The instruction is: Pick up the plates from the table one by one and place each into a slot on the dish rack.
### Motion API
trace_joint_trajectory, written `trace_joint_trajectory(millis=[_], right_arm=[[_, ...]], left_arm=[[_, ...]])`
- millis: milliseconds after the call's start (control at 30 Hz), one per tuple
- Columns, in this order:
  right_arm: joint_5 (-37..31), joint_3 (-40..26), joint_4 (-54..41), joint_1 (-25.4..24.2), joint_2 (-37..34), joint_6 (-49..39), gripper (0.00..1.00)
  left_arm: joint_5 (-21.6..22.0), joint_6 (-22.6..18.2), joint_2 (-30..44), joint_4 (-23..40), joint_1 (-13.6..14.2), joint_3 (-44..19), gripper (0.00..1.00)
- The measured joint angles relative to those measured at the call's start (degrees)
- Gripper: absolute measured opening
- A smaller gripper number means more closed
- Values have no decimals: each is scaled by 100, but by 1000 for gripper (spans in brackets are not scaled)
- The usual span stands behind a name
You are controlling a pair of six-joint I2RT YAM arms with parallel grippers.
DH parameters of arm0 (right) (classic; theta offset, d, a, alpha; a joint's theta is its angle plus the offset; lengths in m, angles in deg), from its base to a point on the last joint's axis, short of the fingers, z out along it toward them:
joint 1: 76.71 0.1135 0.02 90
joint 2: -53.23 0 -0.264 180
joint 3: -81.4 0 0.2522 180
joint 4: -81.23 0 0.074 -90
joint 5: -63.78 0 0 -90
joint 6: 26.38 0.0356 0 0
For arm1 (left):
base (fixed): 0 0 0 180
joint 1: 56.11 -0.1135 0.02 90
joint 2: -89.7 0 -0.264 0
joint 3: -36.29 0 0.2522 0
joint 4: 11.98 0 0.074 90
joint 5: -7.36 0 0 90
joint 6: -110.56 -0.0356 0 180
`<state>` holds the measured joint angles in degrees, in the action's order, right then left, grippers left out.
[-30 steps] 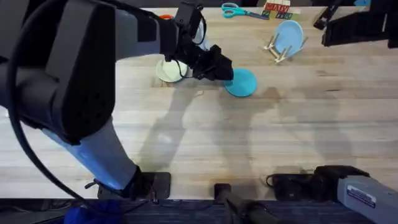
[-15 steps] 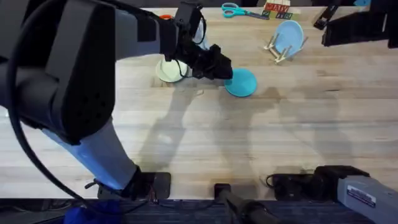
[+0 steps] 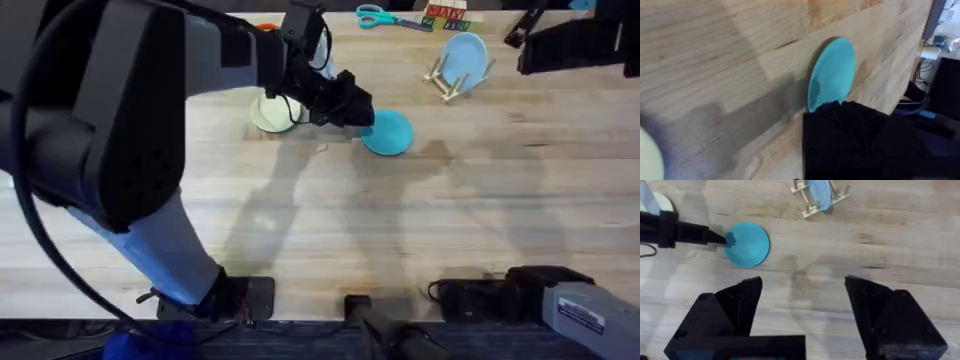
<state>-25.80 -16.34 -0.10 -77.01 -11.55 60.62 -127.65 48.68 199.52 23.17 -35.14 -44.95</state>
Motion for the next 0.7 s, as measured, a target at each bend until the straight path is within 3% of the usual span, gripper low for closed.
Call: trace_joint_trajectory(millis=[500, 700], right_arm=[[0, 0, 0, 0, -1, 0, 995], [0, 0, 1, 0, 0, 0, 995]], left_arm=[[25, 72, 330, -114, 0, 0, 40], [-243, 126, 621, -197, -22, -34, 40]])
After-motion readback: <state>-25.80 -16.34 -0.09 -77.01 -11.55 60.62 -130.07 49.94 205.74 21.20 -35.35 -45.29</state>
